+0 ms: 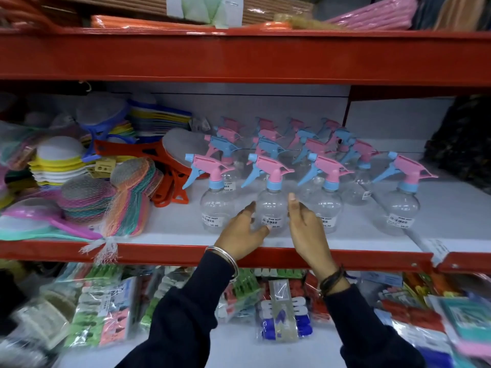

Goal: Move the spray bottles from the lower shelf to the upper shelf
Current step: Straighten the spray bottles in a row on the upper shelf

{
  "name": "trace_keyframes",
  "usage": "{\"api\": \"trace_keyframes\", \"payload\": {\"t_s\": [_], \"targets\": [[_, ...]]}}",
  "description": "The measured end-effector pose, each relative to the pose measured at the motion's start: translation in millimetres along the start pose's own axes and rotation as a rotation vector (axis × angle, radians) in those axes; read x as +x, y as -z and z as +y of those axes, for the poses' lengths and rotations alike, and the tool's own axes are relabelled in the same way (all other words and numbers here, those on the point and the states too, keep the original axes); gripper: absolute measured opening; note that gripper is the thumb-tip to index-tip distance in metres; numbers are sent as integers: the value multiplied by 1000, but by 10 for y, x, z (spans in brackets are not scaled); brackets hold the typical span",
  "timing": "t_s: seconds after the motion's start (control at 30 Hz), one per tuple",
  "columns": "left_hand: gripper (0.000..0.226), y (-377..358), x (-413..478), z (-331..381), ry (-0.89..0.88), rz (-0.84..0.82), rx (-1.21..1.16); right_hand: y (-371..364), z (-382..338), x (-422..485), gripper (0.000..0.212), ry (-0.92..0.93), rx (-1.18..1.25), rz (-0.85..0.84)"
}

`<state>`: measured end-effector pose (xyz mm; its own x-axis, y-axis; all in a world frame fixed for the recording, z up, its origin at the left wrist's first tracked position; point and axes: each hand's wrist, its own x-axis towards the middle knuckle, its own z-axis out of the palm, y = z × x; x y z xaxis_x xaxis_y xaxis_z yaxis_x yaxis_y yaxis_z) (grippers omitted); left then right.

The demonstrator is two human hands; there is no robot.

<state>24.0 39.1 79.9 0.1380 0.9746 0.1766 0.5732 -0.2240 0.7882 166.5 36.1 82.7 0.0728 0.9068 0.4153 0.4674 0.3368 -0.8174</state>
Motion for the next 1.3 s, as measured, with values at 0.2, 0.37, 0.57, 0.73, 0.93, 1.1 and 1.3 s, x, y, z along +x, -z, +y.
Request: {"api": "trace_keyframes", "payload": {"t_s": [0.2,0.37,0.57,0.73,0.93,1.1,1.3], "targets": [[48,-308,-138,185,-204,453,-71,256,245,-152,54,38,246,223],[54,-709,-29,523,-242,169,-97,669,418,-60,52,-58,226,281],[82,-886,310,596,-35,-50,-23,866,479,114,66,-134,138,80],[73,-962,263,581,-22,27,-44,967,515,88,56,-96,143,57],[40,-1295,26,891,-321,440,-159,1229,735,1,55,3,270,376],[49,-1685,301,1104,-210,42,-75,1593,988,145,59,-78,180,467],[74,-1812,700,1316,1,-236,-196,1825,1042,269,61,-163,168,270]]}}
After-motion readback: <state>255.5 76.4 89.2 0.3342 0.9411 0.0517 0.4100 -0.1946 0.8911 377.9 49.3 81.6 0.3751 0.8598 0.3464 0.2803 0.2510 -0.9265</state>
